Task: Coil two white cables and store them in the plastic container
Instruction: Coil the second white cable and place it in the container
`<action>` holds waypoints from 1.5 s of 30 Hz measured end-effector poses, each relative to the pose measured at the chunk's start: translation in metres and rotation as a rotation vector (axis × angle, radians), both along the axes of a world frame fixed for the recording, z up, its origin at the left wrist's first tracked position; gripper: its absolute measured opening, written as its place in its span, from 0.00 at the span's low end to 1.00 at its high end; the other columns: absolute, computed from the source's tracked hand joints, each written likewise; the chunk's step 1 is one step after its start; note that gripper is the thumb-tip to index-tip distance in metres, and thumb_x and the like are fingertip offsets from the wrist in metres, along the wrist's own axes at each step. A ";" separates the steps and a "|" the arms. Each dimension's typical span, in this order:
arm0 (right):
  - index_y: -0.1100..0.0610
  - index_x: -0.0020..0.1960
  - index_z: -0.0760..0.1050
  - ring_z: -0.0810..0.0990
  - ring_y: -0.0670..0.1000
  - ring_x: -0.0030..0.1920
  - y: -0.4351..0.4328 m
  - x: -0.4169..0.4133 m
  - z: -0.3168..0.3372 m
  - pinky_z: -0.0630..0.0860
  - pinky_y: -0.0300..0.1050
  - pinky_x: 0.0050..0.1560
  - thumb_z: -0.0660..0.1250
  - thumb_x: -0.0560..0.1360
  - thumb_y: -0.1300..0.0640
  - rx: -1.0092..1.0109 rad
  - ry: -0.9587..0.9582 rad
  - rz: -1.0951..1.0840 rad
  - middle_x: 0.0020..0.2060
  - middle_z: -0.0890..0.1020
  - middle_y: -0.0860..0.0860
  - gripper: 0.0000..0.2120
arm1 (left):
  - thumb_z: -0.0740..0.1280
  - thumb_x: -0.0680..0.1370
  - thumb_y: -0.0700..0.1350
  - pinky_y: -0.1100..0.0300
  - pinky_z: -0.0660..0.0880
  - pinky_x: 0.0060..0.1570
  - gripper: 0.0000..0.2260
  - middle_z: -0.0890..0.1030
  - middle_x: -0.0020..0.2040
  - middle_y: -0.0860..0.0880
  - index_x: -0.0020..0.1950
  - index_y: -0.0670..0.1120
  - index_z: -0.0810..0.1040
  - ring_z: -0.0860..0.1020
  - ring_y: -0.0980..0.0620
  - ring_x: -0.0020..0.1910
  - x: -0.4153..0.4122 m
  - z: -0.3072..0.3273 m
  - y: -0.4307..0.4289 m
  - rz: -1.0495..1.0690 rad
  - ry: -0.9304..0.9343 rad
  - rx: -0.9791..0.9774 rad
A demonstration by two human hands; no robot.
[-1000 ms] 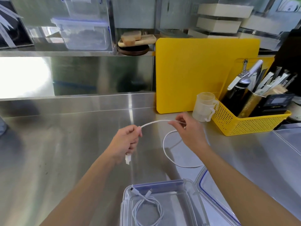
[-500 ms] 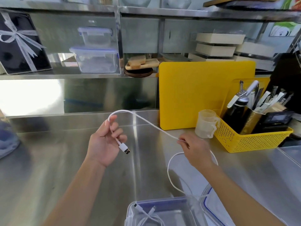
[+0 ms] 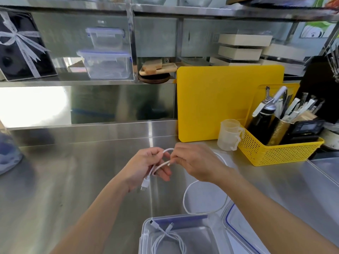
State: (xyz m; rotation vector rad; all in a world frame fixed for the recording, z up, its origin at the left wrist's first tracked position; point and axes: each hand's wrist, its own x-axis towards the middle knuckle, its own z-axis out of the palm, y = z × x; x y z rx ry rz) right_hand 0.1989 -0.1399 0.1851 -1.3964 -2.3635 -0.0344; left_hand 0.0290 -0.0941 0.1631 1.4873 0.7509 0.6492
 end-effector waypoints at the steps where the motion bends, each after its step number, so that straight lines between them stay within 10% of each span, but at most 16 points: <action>1: 0.58 0.46 0.77 0.71 0.51 0.37 0.000 0.000 0.002 0.62 0.41 0.32 0.60 0.77 0.55 -0.013 0.018 -0.034 0.38 0.76 0.52 0.09 | 0.53 0.82 0.40 0.63 0.75 0.30 0.14 0.81 0.27 0.45 0.48 0.38 0.77 0.77 0.51 0.23 -0.001 0.000 -0.002 -0.027 0.010 0.001; 10: 0.58 0.46 0.74 0.69 0.48 0.33 0.002 0.006 0.004 0.64 0.40 0.33 0.64 0.74 0.49 -0.137 0.330 -0.188 0.32 0.73 0.48 0.12 | 0.59 0.75 0.42 0.68 0.55 0.20 0.09 0.63 0.20 0.55 0.42 0.41 0.78 0.53 0.58 0.19 -0.006 0.004 0.000 -0.233 -0.340 -0.395; 16: 0.50 0.49 0.68 0.76 0.49 0.46 0.011 0.020 0.005 0.73 0.42 0.48 0.67 0.74 0.58 -0.152 0.643 -0.297 0.42 0.76 0.48 0.08 | 0.67 0.66 0.43 0.68 0.54 0.18 0.04 0.53 0.24 0.53 0.35 0.43 0.79 0.49 0.56 0.21 -0.016 0.043 0.009 -0.027 -0.566 -0.333; 23: 0.50 0.35 0.73 0.76 0.49 0.35 0.026 0.043 0.011 0.72 0.36 0.36 0.69 0.70 0.64 0.053 1.026 -0.456 0.31 0.78 0.49 0.12 | 0.69 0.64 0.44 0.67 0.55 0.17 0.05 0.53 0.24 0.54 0.34 0.43 0.77 0.49 0.56 0.21 -0.027 0.084 0.027 0.086 -0.751 -0.288; 33: 0.57 0.42 0.74 0.69 0.46 0.32 0.048 0.057 0.048 0.65 0.36 0.30 0.60 0.77 0.59 0.267 1.000 -0.488 0.31 0.74 0.48 0.07 | 0.57 0.76 0.43 0.66 0.60 0.19 0.07 0.62 0.19 0.54 0.40 0.43 0.71 0.60 0.59 0.16 -0.005 0.102 0.033 0.073 -0.781 -0.270; 40: 0.58 0.40 0.74 0.66 0.50 0.30 0.057 0.061 0.032 0.62 0.48 0.33 0.58 0.78 0.53 -0.036 0.624 -0.541 0.26 0.69 0.48 0.13 | 0.53 0.81 0.44 0.64 0.71 0.24 0.13 0.62 0.20 0.54 0.40 0.44 0.72 0.61 0.58 0.16 0.004 0.106 0.031 0.101 -0.849 -0.327; 45: 0.52 0.46 0.71 0.73 0.49 0.37 0.052 0.058 0.016 0.68 0.43 0.36 0.68 0.72 0.56 -0.122 0.959 -0.445 0.34 0.74 0.51 0.06 | 0.53 0.81 0.44 0.62 0.78 0.32 0.13 0.63 0.21 0.53 0.40 0.45 0.72 0.62 0.56 0.17 -0.003 0.096 0.038 0.157 -0.996 -0.399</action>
